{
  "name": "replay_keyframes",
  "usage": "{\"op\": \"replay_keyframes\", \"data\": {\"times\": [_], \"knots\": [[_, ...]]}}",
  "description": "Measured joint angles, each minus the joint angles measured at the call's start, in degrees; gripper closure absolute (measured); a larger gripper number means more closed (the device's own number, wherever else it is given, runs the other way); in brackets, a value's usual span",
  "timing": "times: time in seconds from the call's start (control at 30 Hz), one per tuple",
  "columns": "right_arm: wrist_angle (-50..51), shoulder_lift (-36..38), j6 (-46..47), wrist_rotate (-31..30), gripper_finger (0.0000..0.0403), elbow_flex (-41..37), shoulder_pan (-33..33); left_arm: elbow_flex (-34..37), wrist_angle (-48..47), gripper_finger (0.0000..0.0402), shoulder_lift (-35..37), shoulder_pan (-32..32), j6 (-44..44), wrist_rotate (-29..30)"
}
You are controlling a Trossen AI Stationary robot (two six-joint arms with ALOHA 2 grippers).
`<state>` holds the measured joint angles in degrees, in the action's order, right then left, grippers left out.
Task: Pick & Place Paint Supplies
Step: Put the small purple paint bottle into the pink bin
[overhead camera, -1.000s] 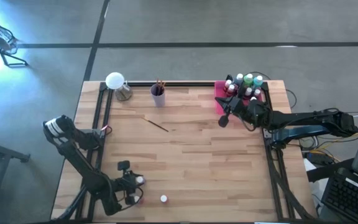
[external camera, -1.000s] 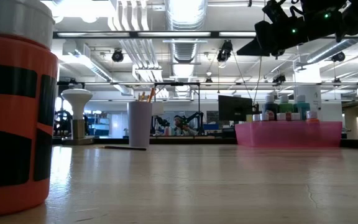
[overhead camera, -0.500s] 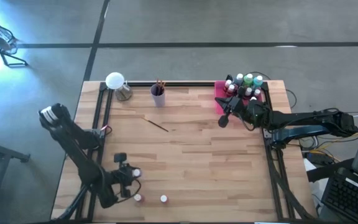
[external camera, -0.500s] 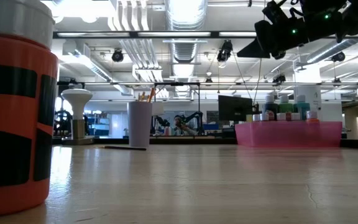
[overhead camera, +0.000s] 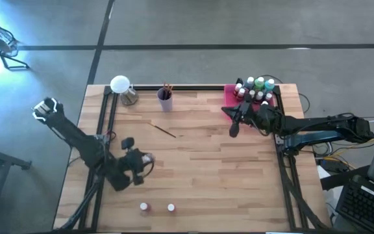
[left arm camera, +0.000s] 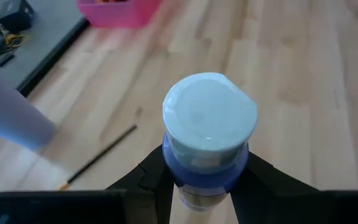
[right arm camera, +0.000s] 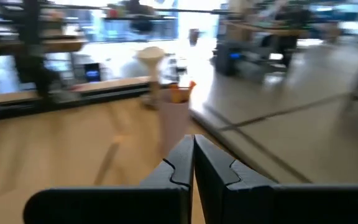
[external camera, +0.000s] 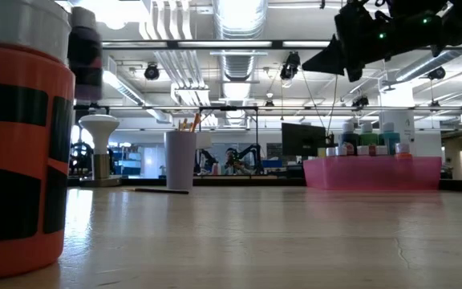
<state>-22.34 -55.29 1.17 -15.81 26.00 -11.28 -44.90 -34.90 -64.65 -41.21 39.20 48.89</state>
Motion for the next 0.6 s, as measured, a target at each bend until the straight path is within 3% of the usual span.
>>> {"op": "replay_keyframes", "data": {"times": [0.13,0.27,0.43,0.6], "knots": [[-0.03,0.0,2.07,7.89,0.0394,0.0,0.02,-0.02,7.11,0.0278,1.23,7.46,-6.59,-3.65],[-0.26,0.0,4.2,13.03,0.0394,-0.01,0.16,-0.02,18.74,0.0278,0.32,15.8,-15.37,-11.43],[-0.58,0.0,3.2,14.49,0.0394,0.03,1.0,-0.24,33.59,0.0278,-3.06,25.82,-25.5,-19.5],[-0.53,0.0,1.38,14.59,0.0392,0.62,1.29,-0.66,40.93,0.0278,-8.21,34.24,-27.71,-27.24]]}}
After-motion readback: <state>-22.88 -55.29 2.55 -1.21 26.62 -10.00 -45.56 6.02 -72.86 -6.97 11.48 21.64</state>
